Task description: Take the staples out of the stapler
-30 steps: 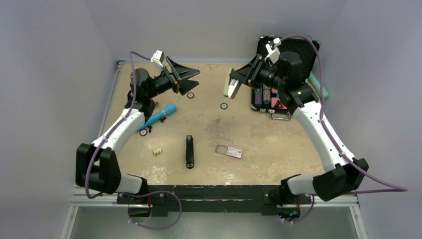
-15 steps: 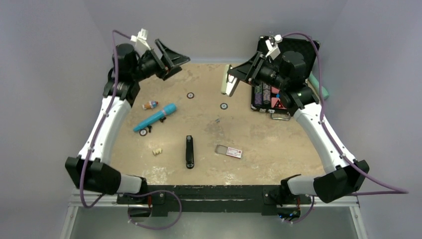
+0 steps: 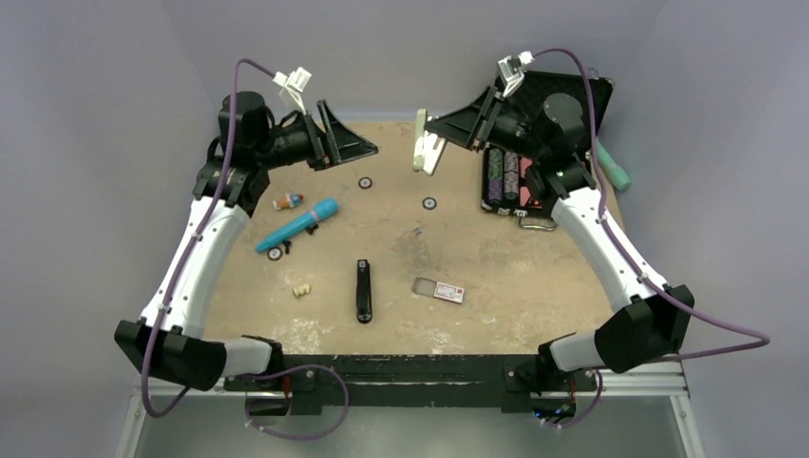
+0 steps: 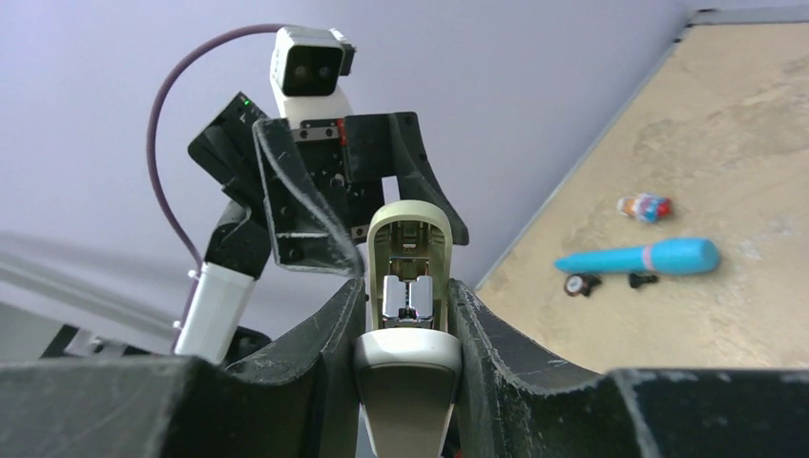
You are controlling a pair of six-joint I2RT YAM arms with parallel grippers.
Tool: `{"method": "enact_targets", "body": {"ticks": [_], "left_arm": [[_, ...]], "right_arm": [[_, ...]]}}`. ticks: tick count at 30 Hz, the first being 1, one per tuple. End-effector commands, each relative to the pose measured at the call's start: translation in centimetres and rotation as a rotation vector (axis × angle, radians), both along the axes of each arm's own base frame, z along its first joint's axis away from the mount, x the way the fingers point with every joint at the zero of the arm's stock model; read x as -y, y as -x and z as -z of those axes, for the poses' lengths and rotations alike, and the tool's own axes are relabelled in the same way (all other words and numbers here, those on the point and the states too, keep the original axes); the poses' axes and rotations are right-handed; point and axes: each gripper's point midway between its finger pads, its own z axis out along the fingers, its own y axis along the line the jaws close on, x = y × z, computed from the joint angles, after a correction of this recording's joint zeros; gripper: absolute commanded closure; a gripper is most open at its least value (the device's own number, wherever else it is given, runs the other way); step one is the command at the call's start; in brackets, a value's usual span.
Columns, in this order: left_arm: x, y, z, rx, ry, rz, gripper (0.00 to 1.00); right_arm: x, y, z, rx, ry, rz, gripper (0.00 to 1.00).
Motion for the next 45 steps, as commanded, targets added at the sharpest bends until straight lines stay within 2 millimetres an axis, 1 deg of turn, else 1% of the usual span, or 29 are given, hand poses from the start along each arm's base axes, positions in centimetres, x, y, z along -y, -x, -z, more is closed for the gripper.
{"method": "enact_targets", "body": {"ticks": [1, 4, 7, 10, 16, 21, 26, 35, 36, 38, 39, 42, 44, 45], "left_arm": [[0.9, 3.9, -5.9, 0.230, 0.087, 0.113, 0.18], [1.6, 4.9, -6.8, 0.254, 0.090, 0.150, 0.18], [2.3, 5.9, -8.9, 0.320, 0.119, 0.167, 0.17], [2.7, 6.4, -10.3, 0.356, 0.118, 0.155, 0.18], [3.3, 7.4, -12.5, 0.407, 0.156, 0.187, 0.18], [4.2, 8.3, -13.1, 0.414, 0.174, 0.237, 0.19], [4.9, 8.7, -13.3, 0.417, 0.175, 0.260, 0.20], [5.9, 9.0, -12.7, 0.388, 0.172, 0.288, 0.33], [6.1, 9.0, -12.5, 0.378, 0.170, 0.288, 0.35], [6.3, 9.0, -12.3, 0.361, 0.168, 0.299, 0.43], [6.4, 9.0, -12.1, 0.354, 0.165, 0.304, 0.45], [6.6, 9.0, -12.0, 0.351, 0.161, 0.308, 0.44], [6.8, 9.0, -12.0, 0.351, 0.154, 0.309, 0.40], [6.9, 9.0, -11.9, 0.349, 0.149, 0.311, 0.40]], "right_arm": [[0.0, 4.0, -6.5, 0.192, -0.140, -0.153, 1.00], [0.0, 5.4, -8.0, 0.222, -0.214, -0.205, 1.00], [-0.3, 6.0, -9.2, 0.234, -0.238, -0.231, 1.00], [-0.6, 6.6, -10.3, 0.247, -0.251, -0.245, 1.00], [-1.2, 7.5, -11.5, 0.251, -0.288, -0.271, 1.00], [-1.9, 8.3, -12.3, 0.259, -0.313, -0.295, 1.00], [-2.5, 8.8, -12.5, 0.259, -0.322, -0.312, 1.00], [-2.8, 8.9, -12.9, 0.272, -0.343, -0.306, 1.00], [-2.7, 9.0, -13.0, 0.277, -0.346, -0.308, 1.00], [-2.6, 9.1, -13.1, 0.286, -0.356, -0.308, 1.00], [-2.6, 9.1, -13.1, 0.287, -0.359, -0.308, 1.00], [-2.6, 9.2, -12.9, 0.295, -0.365, -0.304, 1.00], [-2.6, 9.3, -12.8, 0.294, -0.366, -0.300, 1.00], [-2.6, 9.3, -12.7, 0.292, -0.367, -0.296, 1.00]]}}
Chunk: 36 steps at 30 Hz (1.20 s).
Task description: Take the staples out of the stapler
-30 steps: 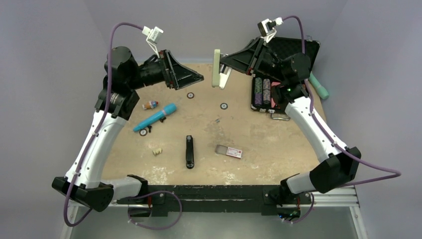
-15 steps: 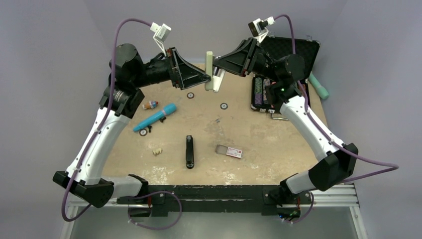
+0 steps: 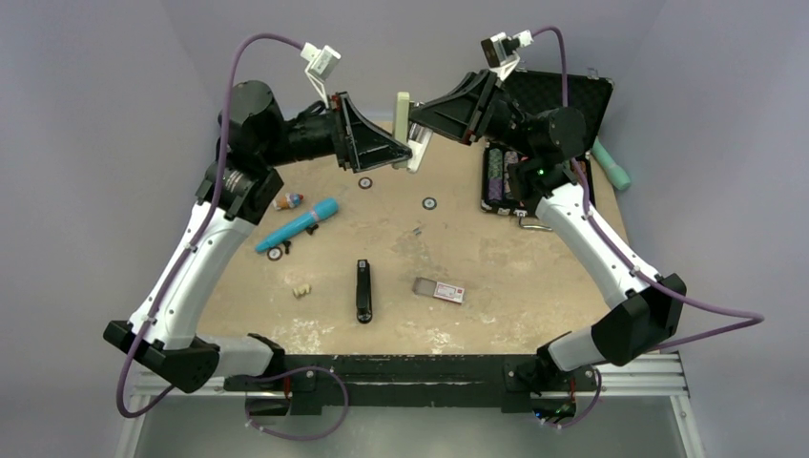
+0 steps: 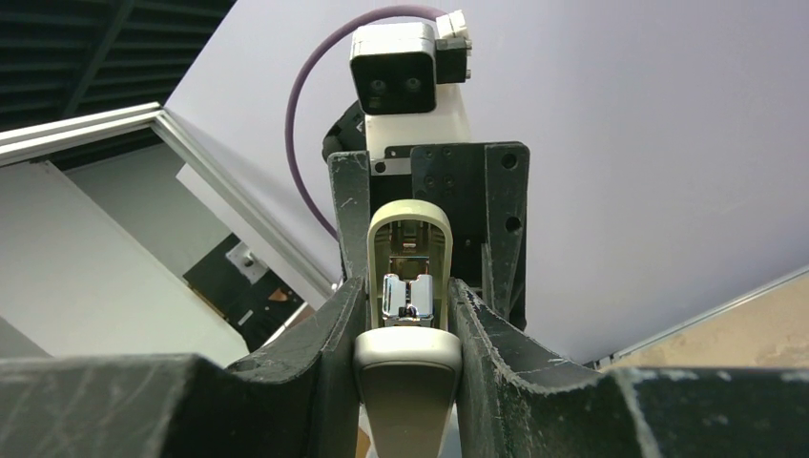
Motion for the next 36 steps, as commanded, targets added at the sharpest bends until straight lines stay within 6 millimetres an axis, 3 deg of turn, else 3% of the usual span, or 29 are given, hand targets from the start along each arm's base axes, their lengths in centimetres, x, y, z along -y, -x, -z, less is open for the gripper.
{"method": "enact_targets", "body": {"ticks": [1, 4, 7, 10, 13, 17, 18, 22, 23, 25, 32, 34, 36], "left_arm": [[0.4, 0.1, -0.6, 0.020, -0.012, 0.008, 0.40], [0.5, 0.0, -0.3, 0.011, -0.024, 0.005, 0.40], [0.7, -0.1, -0.2, 0.010, -0.027, 0.003, 0.48], [1.0, -0.5, -0.1, -0.005, -0.030, 0.002, 0.63], [1.1, -0.9, 0.1, -0.026, -0.049, -0.006, 0.96], [0.9, -1.3, 0.5, -0.033, -0.082, -0.034, 1.00], [0.8, -1.4, 0.7, -0.034, -0.092, -0.042, 1.00], [0.3, -1.6, 1.4, -0.033, -0.129, -0.080, 1.00], [0.1, -1.7, 1.6, -0.034, -0.139, -0.092, 1.00], [-0.1, -1.8, 2.1, -0.037, -0.156, -0.108, 1.00], [-0.8, -2.2, 3.0, -0.028, -0.194, -0.156, 1.00], [-1.2, -2.8, 3.7, -0.035, -0.225, -0.195, 1.00], [-1.8, -3.8, 4.6, -0.052, -0.262, -0.242, 1.00]], "right_arm": [[0.9, 1.8, -2.5, 0.083, -0.078, 0.017, 1.00], [1.0, 1.9, -2.5, 0.089, -0.077, 0.020, 1.00], [0.9, 1.9, -2.3, 0.092, -0.073, 0.016, 1.00], [1.0, 2.0, -2.2, 0.091, -0.077, 0.014, 1.00], [1.0, 2.2, -2.0, 0.092, -0.078, 0.010, 1.00], [0.8, 2.3, -1.5, 0.094, -0.052, -0.005, 1.00], [0.7, 2.2, -1.3, 0.089, -0.035, -0.005, 0.91], [0.8, 2.0, -0.9, 0.097, -0.004, 0.027, 0.28], [0.9, 2.0, -0.9, 0.100, 0.001, 0.035, 0.16], [1.3, 1.6, -0.8, 0.097, 0.011, 0.058, 0.03], [2.9, -0.8, 0.4, 0.045, 0.078, 0.172, 0.01], [3.3, -2.9, 1.7, -0.013, 0.150, 0.266, 0.01], [4.3, -5.8, 4.5, -0.118, 0.269, 0.406, 0.01]]}}
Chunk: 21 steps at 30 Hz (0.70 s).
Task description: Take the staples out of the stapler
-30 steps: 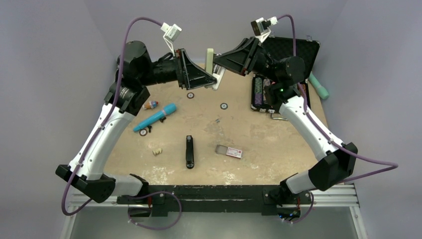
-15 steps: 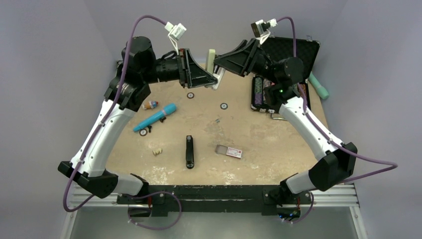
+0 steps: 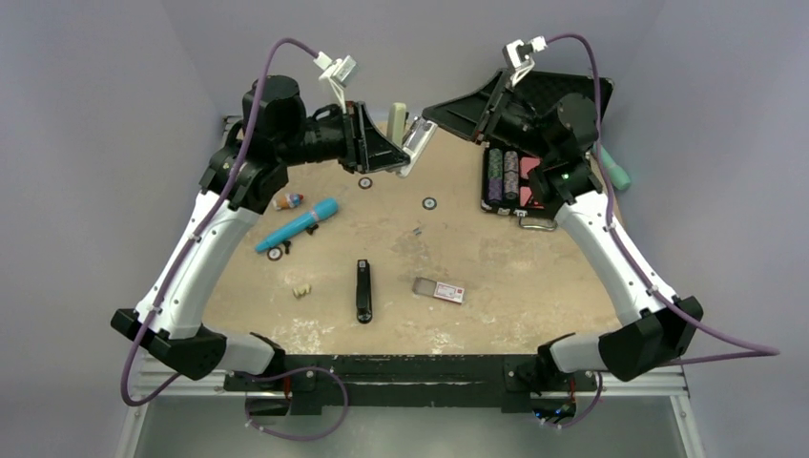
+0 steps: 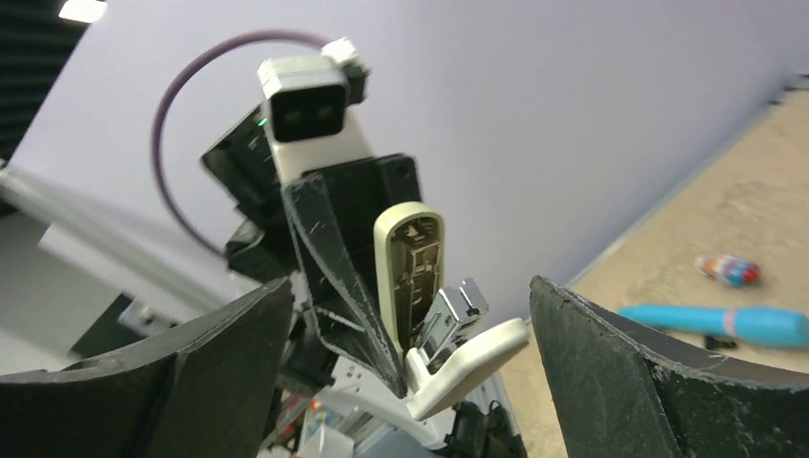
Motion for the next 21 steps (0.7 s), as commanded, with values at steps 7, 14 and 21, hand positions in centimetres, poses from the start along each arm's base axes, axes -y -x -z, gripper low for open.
{"method": "enact_targets", "body": {"ticks": [7, 14, 21], "left_arm": [[-3.5, -4.5, 4.5, 0.001, -0.198, -0.240, 1.00], [-6.8, -9.9, 13.1, -0.039, -0.483, -0.452, 1.00], [-9.2, -13.1, 20.9, -0.118, -0.670, -0.556, 1.00]], "right_arm": [[5.2, -4.0, 8.0, -0.201, 0.320, 0.379, 0.01], [7.3, -3.4, 12.0, -0.244, 0.457, 0.476, 0.01], [9.3, -3.2, 13.9, -0.249, 0.547, 0.572, 0.01]]}}
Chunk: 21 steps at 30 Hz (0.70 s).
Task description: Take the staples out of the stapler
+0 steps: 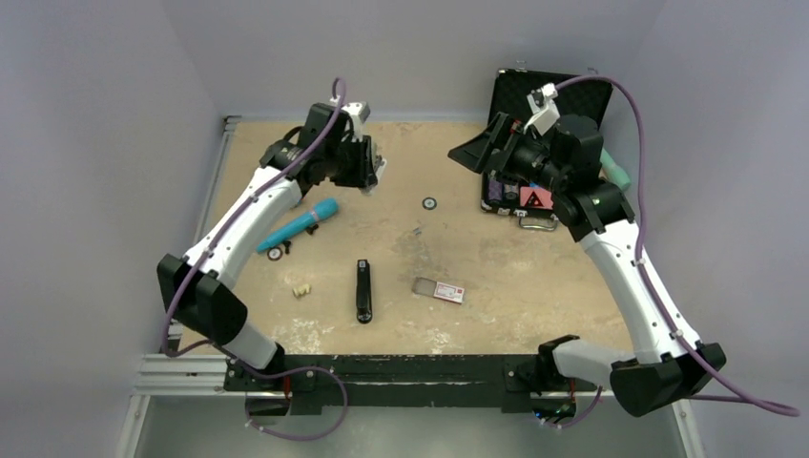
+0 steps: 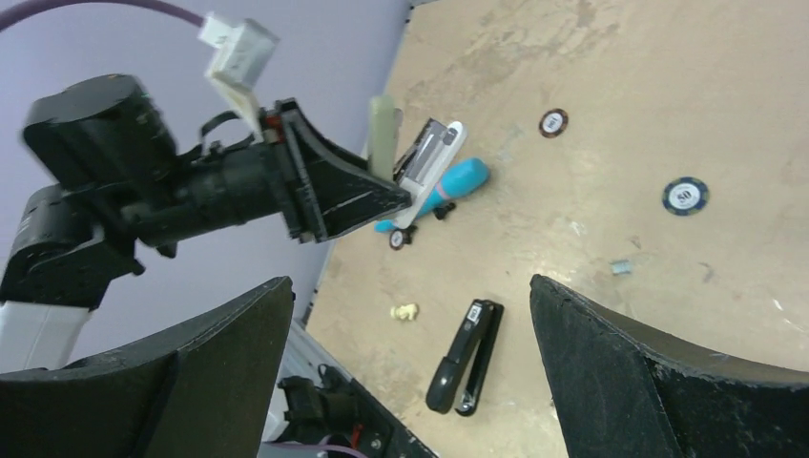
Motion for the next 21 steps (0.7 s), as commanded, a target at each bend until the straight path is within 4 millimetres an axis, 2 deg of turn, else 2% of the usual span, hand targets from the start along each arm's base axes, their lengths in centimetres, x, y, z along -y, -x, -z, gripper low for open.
{"method": "enact_targets", "body": {"ticks": [1, 6, 11, 17, 21], "left_arm": [[-2.9, -3.0, 3.4, 0.021, -0.142, -0.120, 1.00], [-2.7, -4.6, 9.8, -0.104, -0.196, -0.125, 1.00], [-3.1, -6.2, 15.2, -0.190, -0.243, -0.173, 1.00], [-5.0, -7.1, 20.1, -0.298, -0.260, -0.266, 1.00], [-5.9, -7.0, 22.1, -0.330, -0.290, -0.288, 1.00]], "right_arm": [[2.1, -0.2, 1.2, 0.020, 0.103, 0.088, 0.01], [2.6, -1.0, 1.4, 0.016, 0.128, 0.113, 0.01], [2.8, -2.3, 1.5, 0.015, 0.149, 0.123, 0.01], [3.0, -4.1, 1.6, 0.018, 0.213, 0.121, 0.02], [3.3, -4.3, 1.0, 0.038, 0.222, 0.135, 0.01]]}}
